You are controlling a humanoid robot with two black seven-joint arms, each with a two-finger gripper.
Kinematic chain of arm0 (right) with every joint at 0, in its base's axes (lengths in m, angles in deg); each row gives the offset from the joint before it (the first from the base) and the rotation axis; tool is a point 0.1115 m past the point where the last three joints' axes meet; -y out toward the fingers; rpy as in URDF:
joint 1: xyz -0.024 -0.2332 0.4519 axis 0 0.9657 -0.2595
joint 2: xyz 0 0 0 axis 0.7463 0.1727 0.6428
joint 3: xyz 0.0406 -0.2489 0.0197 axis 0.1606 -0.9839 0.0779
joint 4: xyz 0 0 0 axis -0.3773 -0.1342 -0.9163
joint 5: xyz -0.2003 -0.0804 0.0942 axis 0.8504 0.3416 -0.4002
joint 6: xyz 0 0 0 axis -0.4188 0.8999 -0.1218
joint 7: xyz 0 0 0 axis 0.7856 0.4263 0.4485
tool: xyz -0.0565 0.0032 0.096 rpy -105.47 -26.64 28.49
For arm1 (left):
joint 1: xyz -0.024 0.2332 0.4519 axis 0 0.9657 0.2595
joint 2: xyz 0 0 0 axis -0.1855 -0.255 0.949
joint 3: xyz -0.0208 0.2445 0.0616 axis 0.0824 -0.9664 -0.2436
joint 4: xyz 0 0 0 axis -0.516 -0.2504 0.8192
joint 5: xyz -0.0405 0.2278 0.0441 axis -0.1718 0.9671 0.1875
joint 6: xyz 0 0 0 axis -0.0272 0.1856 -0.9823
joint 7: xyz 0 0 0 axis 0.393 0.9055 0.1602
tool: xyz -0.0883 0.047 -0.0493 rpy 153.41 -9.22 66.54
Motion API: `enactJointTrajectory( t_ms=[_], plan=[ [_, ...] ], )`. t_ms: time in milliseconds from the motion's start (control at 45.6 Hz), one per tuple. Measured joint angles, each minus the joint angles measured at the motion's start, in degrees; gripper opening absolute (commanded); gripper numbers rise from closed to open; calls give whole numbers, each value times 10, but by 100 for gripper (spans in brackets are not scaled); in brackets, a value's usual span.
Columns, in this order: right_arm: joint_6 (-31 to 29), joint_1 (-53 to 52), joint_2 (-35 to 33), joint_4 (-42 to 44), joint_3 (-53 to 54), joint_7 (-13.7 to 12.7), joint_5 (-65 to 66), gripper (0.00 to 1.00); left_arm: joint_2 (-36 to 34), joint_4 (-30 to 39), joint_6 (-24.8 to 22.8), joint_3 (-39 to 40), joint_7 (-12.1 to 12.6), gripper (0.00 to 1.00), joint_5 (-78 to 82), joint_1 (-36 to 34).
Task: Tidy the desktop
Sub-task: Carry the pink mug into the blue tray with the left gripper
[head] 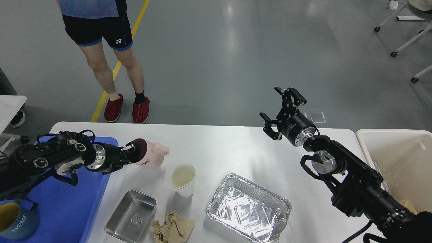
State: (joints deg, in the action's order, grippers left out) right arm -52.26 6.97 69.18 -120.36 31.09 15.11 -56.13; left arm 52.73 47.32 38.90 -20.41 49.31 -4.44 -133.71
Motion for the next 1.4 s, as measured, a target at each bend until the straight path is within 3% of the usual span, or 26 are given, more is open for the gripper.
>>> enactJointTrajectory(
  t_ms=[197, 307, 636, 790, 1031, 1404],
  plan=[
    [1, 0, 0, 0, 0, 0, 0, 100, -90, 23, -71, 3, 37, 0, -6, -36],
    [1, 0, 1, 1, 0, 0, 0, 100, -156, 65, -94, 5, 44, 0, -7, -42],
    [2, -1, 7, 2, 0, 0, 0, 100, -375, 278, -95, 17, 42, 0, -7, -30],
    [2, -1, 7, 3, 0, 0, 0, 100, -432, 311, -87, 13, 45, 0, -7, 0],
    [2, -1, 7, 3, 0, 0, 0, 100, -461, 312, -81, 12, 45, 2, -7, 47],
    [2, 0, 6, 5, 0, 0, 0, 100, -378, 307, 10, 12, 45, 3, -5, 138]
  ],
)
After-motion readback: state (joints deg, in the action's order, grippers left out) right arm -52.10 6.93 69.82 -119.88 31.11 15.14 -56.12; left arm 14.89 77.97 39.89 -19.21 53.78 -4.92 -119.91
